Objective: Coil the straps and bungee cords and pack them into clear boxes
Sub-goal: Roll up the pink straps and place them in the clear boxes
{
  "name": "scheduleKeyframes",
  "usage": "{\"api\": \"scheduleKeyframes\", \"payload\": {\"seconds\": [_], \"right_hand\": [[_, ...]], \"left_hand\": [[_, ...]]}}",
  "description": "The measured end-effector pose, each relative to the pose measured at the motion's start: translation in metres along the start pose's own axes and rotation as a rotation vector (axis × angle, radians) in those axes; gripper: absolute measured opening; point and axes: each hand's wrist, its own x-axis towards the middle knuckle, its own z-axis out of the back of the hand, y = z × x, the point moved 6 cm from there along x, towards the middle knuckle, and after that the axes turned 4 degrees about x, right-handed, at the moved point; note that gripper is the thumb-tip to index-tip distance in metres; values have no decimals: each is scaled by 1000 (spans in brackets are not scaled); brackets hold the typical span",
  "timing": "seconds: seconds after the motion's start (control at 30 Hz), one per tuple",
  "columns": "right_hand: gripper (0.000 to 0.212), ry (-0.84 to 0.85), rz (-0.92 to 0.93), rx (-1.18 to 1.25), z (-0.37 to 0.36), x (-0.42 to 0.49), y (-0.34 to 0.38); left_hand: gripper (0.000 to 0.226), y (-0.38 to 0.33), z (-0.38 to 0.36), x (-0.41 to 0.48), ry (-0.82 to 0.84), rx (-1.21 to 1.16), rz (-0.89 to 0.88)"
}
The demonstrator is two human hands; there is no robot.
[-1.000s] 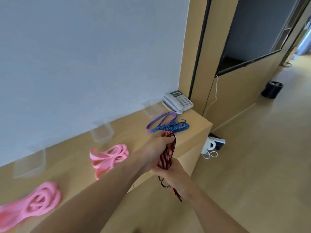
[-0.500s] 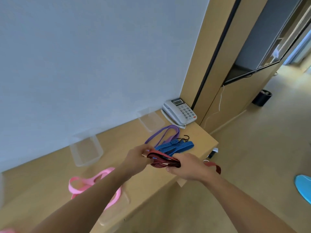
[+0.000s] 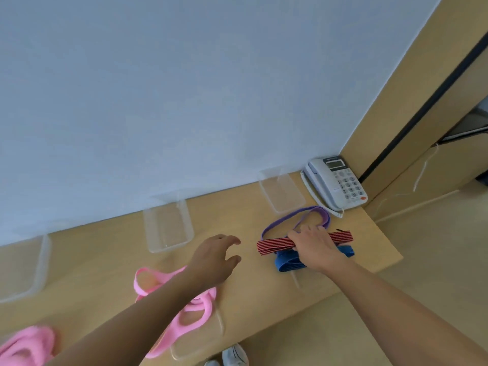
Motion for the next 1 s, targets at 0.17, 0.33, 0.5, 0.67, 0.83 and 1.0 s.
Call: {"api": "scheduleKeyframes", "payload": {"seconds": [0.17, 0.33, 0.5, 0.67, 0.83, 1.0], "right_hand": [[37, 88, 17, 33, -8, 20, 6], [81, 53, 277, 220, 12, 24, 66], [76, -44, 496, 387, 26, 20, 156], [67, -22, 682, 530, 29, 1, 242], [61, 26, 838, 502, 22, -36, 326], [57, 35, 903, 441, 15, -59, 414]], "left_hand": [[41, 17, 5, -12, -68, -1, 73], [39, 32, 3, -33, -122, -1, 146], [36, 58, 5, -78, -191, 67, 227], [40, 104, 18, -150, -328, 84, 411], [38, 154, 31, -238, -430, 65, 601], [35, 218, 26, -316, -491, 19, 703]]}}
